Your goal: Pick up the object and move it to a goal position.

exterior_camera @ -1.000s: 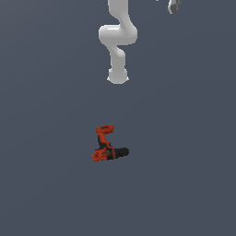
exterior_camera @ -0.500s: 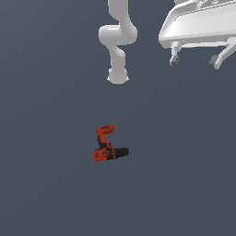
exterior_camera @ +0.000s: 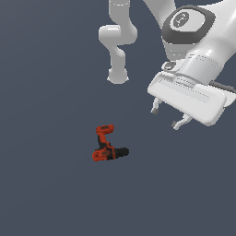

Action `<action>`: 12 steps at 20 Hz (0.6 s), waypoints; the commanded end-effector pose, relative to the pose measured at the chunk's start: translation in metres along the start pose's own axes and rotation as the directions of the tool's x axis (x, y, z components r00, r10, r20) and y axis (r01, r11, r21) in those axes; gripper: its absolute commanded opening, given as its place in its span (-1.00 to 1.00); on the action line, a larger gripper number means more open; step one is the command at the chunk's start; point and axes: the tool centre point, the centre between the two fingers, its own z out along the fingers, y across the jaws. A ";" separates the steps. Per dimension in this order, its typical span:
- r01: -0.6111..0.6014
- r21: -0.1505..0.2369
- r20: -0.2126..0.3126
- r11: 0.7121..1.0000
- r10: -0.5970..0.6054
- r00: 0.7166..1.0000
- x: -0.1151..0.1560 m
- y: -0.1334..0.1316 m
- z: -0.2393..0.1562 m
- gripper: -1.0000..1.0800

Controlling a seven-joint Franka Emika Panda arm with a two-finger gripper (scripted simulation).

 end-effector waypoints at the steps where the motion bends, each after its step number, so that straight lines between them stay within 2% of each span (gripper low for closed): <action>1: -0.026 -0.055 -0.001 0.998 0.026 1.000 -0.016 0.013 0.041 0.62; 7: -0.090 -0.187 0.006 0.978 0.093 0.996 -0.052 0.055 0.134 0.62; 12: -0.132 -0.272 0.009 0.953 0.140 0.990 -0.074 0.091 0.191 0.62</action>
